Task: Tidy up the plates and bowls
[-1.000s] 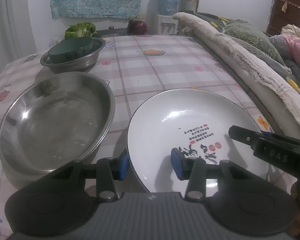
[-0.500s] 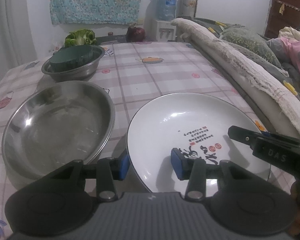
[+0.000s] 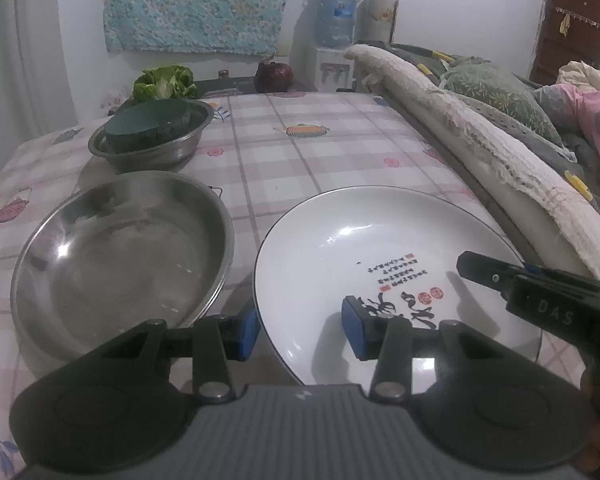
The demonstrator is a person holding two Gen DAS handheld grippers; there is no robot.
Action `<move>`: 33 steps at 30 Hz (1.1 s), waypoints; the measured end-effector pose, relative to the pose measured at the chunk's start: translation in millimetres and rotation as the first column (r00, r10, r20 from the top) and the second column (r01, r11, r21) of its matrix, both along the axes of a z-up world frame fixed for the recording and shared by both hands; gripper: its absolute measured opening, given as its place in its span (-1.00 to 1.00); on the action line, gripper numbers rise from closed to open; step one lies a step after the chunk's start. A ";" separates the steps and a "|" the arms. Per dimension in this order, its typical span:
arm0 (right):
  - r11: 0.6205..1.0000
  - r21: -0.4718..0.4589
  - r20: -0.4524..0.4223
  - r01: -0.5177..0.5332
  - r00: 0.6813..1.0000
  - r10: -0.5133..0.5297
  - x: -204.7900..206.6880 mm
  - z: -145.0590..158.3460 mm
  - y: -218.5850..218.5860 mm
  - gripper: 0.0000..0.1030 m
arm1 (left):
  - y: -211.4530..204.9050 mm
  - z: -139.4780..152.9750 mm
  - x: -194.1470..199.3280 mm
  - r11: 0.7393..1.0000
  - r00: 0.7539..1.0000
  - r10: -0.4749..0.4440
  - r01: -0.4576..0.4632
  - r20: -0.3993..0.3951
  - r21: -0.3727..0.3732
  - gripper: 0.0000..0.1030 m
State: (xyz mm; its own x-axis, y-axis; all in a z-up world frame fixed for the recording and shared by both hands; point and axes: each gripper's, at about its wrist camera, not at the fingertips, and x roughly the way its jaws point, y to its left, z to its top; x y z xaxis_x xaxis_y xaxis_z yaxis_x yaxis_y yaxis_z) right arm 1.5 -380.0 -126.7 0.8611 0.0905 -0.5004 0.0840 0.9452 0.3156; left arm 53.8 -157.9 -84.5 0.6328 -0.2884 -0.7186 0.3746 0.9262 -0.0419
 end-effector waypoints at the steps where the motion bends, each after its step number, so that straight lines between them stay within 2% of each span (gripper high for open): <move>1: 1.000 -0.001 0.001 -0.001 1.000 0.001 0.3 0.6 0.0 -0.50 | 0.5 0.7 0.1 1.000 1.000 0.001 -0.001 0.001 -0.003 -0.14; 33: 1.000 -0.009 0.054 -0.026 0.998 0.027 4.6 23.5 12.9 -0.50 | 19.8 26.5 -5.1 0.998 0.997 0.046 -0.043 0.061 -0.046 -0.14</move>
State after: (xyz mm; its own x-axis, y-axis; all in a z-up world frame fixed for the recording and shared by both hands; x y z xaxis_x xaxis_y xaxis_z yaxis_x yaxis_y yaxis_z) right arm 6.2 -367.1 -103.2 0.8845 0.1094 -0.4536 0.0419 0.9495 0.3108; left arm 48.8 -138.1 -58.0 0.6885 -0.2897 -0.6649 0.3362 0.9398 -0.0614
